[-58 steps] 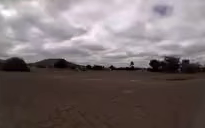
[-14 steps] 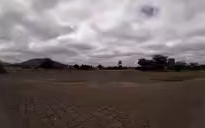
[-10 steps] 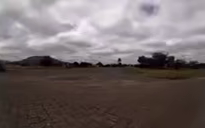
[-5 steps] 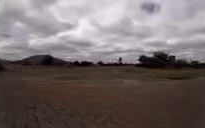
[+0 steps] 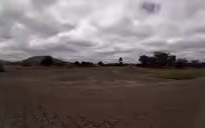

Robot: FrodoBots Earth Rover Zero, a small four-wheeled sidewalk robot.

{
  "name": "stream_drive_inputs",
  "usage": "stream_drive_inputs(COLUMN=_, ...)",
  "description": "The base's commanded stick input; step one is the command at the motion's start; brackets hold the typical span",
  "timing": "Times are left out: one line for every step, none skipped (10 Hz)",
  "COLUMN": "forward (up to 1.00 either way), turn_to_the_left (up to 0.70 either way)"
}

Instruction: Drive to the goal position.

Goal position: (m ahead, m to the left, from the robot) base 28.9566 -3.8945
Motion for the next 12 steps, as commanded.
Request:
stream_drive_inputs(forward=0.45, turn_to_the_left=0.0)
stream_drive_inputs(forward=0.45, turn_to_the_left=0.0)
stream_drive_inputs(forward=0.45, turn_to_the_left=0.0)
stream_drive_inputs(forward=0.45, turn_to_the_left=0.0)
stream_drive_inputs(forward=0.45, turn_to_the_left=0.0)
stream_drive_inputs(forward=0.45, turn_to_the_left=-0.01)
stream_drive_inputs(forward=0.45, turn_to_the_left=-0.15)
stream_drive_inputs(forward=0.45, turn_to_the_left=-0.27)
stream_drive_inputs(forward=0.45, turn_to_the_left=-0.27)
stream_drive_inputs(forward=0.45, turn_to_the_left=-0.27)
stream_drive_inputs(forward=0.45, turn_to_the_left=-0.27)
stream_drive_inputs(forward=0.45, turn_to_the_left=-0.27)
